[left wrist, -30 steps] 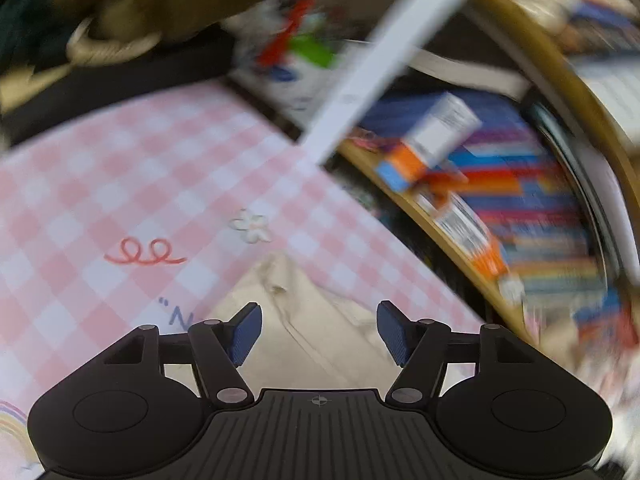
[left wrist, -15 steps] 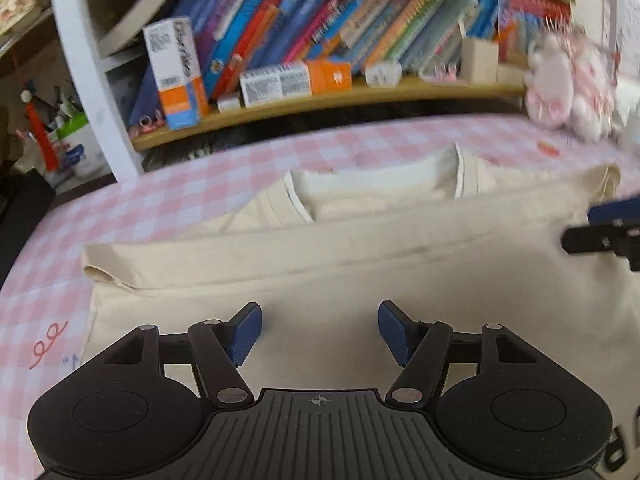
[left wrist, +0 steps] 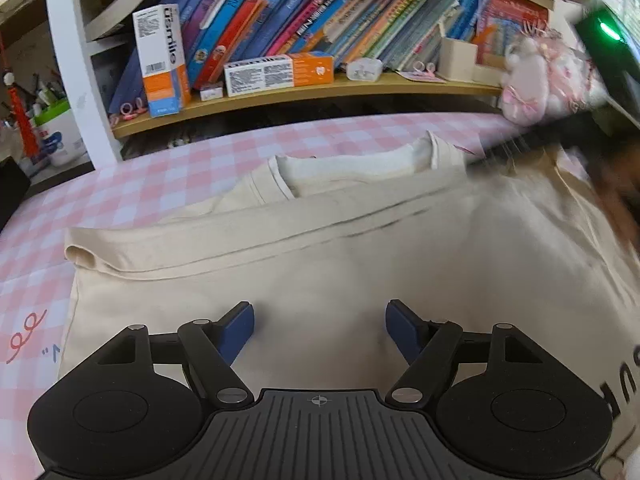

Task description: Fold clothes

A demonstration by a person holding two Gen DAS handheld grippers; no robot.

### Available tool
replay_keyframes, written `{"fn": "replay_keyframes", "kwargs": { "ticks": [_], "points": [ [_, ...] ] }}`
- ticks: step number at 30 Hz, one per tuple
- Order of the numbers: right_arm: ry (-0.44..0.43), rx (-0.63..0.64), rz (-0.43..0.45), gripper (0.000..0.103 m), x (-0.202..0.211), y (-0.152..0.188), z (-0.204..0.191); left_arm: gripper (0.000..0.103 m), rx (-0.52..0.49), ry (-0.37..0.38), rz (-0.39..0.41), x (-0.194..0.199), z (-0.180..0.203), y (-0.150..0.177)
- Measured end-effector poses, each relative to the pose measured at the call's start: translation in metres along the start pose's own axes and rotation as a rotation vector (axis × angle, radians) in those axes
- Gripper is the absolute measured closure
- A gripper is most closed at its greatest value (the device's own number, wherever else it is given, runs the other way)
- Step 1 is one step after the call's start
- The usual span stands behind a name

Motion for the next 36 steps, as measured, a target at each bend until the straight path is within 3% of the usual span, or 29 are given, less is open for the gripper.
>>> {"fn": "replay_keyframes", "kwargs": {
  "ticks": [2, 5, 7, 11, 17, 22, 24, 26, 30, 33, 36],
  "points": [
    [0.033, -0.074, 0.111, 0.061, -0.001, -0.029, 0.017, 0.027, -0.01, 0.012, -0.017, 0.0, -0.001, 0.0],
    [-0.004, -0.159, 0.221, 0.053, 0.023, -0.051, 0.036, 0.027, -0.014, 0.021, -0.04, -0.003, -0.002, -0.003],
    [0.01, -0.145, 0.23, 0.053, 0.04, -0.046, 0.043, 0.027, -0.003, 0.016, -0.05, -0.008, -0.005, -0.007],
    [-0.014, -0.102, 0.136, 0.053, 0.055, -0.003, 0.038, 0.027, 0.026, 0.0, -0.063, -0.021, -0.012, -0.019],
    [-0.03, -0.026, -0.027, 0.054, 0.028, 0.038, 0.018, 0.027, 0.042, 0.025, -0.085, -0.041, -0.026, -0.037],
    [-0.105, -0.049, -0.03, 0.049, -0.011, 0.0, 0.011, 0.027, 0.215, 0.039, -0.103, -0.064, -0.058, -0.074],
    [-0.077, -0.152, 0.007, 0.049, -0.018, -0.026, 0.024, 0.027, 0.328, -0.013, -0.066, -0.061, -0.086, -0.092],
    [-0.062, -0.196, 0.046, 0.049, -0.013, -0.04, 0.034, 0.027, 0.373, -0.064, -0.022, -0.048, -0.113, -0.104],
    [-0.061, -0.167, 0.103, 0.048, 0.014, -0.041, 0.042, 0.031, 0.295, -0.056, 0.036, -0.019, -0.122, -0.093],
    [-0.076, -0.099, 0.12, 0.048, 0.034, -0.019, 0.034, 0.032, 0.211, 0.053, 0.048, -0.009, -0.091, -0.075],
    [-0.116, -0.055, 0.107, 0.048, 0.044, 0.004, 0.019, 0.032, 0.169, 0.078, -0.016, -0.021, -0.067, -0.059]
  ]
}}
Point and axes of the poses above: each gripper's, at about its wrist camera, not at the fingertips, and x roughly against the way its jaws point, z to its right, y to its underside, the point moved 9 cm from there along -x, roughly the way its jaws point, and after that the axes turned 3 degrees about -y, right-handed, at the moved point
